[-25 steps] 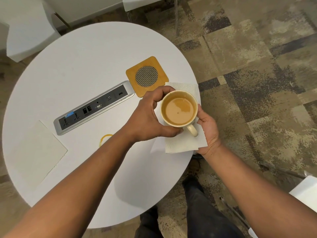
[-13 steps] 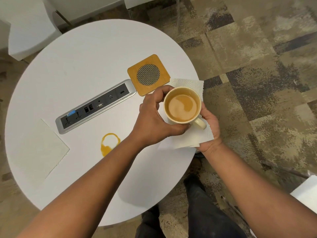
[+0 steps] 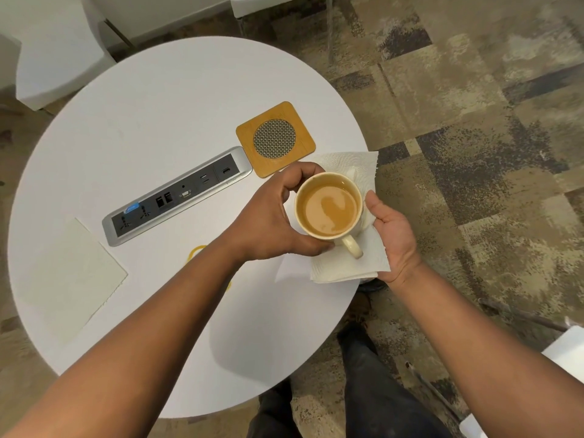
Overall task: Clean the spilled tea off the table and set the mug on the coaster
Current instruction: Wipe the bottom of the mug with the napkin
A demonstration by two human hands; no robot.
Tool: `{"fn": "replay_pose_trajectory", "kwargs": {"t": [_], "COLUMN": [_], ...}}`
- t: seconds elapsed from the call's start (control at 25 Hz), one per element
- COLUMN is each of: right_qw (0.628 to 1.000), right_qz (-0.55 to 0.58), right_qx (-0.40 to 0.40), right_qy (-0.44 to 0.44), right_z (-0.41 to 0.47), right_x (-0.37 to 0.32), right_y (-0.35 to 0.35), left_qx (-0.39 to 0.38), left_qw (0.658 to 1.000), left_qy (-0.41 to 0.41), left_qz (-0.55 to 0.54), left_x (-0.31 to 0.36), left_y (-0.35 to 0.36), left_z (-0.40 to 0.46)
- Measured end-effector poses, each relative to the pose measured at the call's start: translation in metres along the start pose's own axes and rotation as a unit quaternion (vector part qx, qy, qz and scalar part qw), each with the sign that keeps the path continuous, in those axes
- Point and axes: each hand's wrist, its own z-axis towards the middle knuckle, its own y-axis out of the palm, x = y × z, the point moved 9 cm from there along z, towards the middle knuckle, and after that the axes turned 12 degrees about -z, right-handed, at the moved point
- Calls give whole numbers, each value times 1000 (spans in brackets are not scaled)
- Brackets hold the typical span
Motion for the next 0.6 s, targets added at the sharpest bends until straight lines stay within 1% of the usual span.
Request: {"fn": "replay_pose_trajectory", "kwargs": {"t": [0.16,0.32,0.4,0.48,0.6], "right_qw": [1000,1000,999,995,988], "right_qz": [-13,2,0,-7,-63], "right_qx": [-9,-4,28,78,131], "right_qy": [-23,-24,-45,-68,-59], "right_z": [-5,-6,-6,-6,-3], "right_x": [-9,-22,-32,-43,-47], "right_y": [-4,-13,-24,-37,-52], "left_qx": [-22,-3,13,32,66], "left_qw": [1000,1000,1000,999,997], "left_qy": [7,0,-7,-13,-19], "left_qz": [7,18,19,22,27], "left_x": [3,-2,-9,-16,-28], "left_y": [2,-6,-14,-23,-30], "left_z": [-2,-9,-14,-18,-25]}}
